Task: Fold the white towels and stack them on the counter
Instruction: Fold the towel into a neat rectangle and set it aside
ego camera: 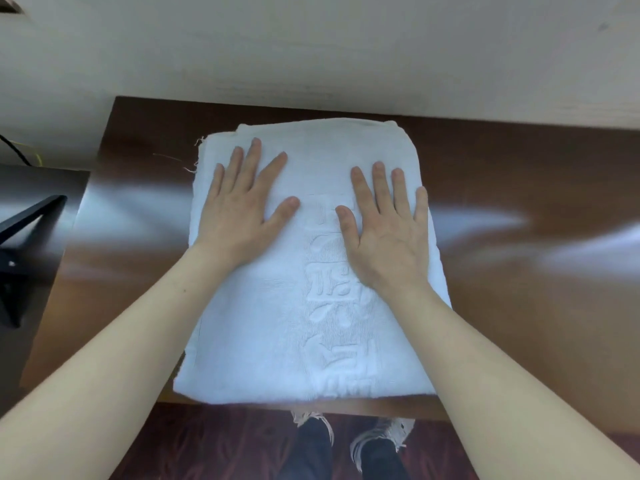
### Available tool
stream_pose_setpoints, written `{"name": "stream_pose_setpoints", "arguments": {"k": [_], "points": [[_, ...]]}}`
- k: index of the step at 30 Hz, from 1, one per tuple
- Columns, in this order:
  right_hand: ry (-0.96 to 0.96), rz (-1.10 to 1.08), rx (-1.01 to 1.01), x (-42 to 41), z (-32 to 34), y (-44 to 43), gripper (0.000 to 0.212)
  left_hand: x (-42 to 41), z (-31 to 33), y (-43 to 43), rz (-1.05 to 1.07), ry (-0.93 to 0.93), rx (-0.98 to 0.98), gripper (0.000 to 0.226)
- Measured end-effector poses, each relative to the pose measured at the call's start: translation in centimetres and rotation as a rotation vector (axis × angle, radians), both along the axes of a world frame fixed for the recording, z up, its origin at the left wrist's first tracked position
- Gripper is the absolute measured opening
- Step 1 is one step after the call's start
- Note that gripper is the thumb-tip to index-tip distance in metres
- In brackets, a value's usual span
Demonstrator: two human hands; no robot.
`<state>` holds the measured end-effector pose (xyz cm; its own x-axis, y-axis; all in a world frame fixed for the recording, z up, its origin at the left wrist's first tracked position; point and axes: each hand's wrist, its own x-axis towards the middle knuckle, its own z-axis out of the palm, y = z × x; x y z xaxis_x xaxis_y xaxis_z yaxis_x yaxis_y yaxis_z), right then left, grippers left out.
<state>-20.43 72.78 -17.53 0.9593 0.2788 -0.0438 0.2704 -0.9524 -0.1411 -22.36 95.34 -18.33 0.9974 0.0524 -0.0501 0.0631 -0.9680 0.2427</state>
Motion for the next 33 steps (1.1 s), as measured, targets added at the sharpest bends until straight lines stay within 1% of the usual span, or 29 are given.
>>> {"name": "stream_pose_setpoints", "arguments": {"k": [2, 3, 5, 7, 9, 12, 14, 19, 21, 24, 27, 29, 33], "points": [[0.015, 0.013, 0.001, -0.1, 0.1, -0.2, 0.067, -1.2, 0.3, 0.8, 0.099, 0.039, -0.013, 0.073], [0.024, 0.017, 0.004, -0.2, 0.2, -0.3, 0.067, -2.0, 0.6, 0.8, 0.117, 0.049, -0.013, 0.075], [0.043, 0.028, 0.011, -0.1, 0.5, -0.3, 0.067, -3.6, 1.3, -0.2, 0.075, 0.024, -0.015, 0.077], [0.049, 0.047, 0.032, -0.6, 0.8, -0.6, 0.066, -5.9, 1.6, -2.5, -0.035, -0.036, -0.037, 0.077], [0.049, 0.089, 0.042, -2.1, 1.0, -1.3, 0.067, -8.2, 1.3, -4.4, -0.115, -0.052, -0.074, 0.076], [0.034, 0.162, -0.035, -4.8, 0.9, -3.1, 0.071, -10.5, 0.2, -4.7, -0.089, 0.001, -0.061, 0.076], [0.032, 0.149, -0.073, -5.7, 0.8, -4.7, 0.072, -11.2, 0.0, -3.7, -0.042, 0.017, -0.047, 0.075], [0.096, 0.063, -0.045, -7.0, 0.9, -8.4, 0.067, -13.2, 0.5, -1.0, -0.013, 0.08, -0.022, 0.074], [0.129, 0.079, -0.032, -7.7, 1.2, -9.3, 0.067, -15.0, 0.7, -0.2, -0.043, 0.098, -0.037, 0.074], [0.179, 0.193, 0.02, -9.0, 2.1, -10.5, 0.068, -18.1, 1.0, 0.2, -0.184, 0.06, -0.084, 0.07], [0.212, 0.321, 0.071, -11.0, 2.5, -11.9, 0.066, -21.0, 0.8, -0.4, -0.273, 0.012, -0.099, 0.074], [0.234, 0.384, 0.108, -12.4, 2.4, -13.1, 0.067, -22.4, 0.4, -1.1, -0.294, -0.025, -0.05, 0.077], [0.328, 0.414, 0.198, -14.2, 1.9, -14.7, 0.075, -22.9, -0.4, -1.6, -0.287, -0.111, 0.011, 0.075]]}}
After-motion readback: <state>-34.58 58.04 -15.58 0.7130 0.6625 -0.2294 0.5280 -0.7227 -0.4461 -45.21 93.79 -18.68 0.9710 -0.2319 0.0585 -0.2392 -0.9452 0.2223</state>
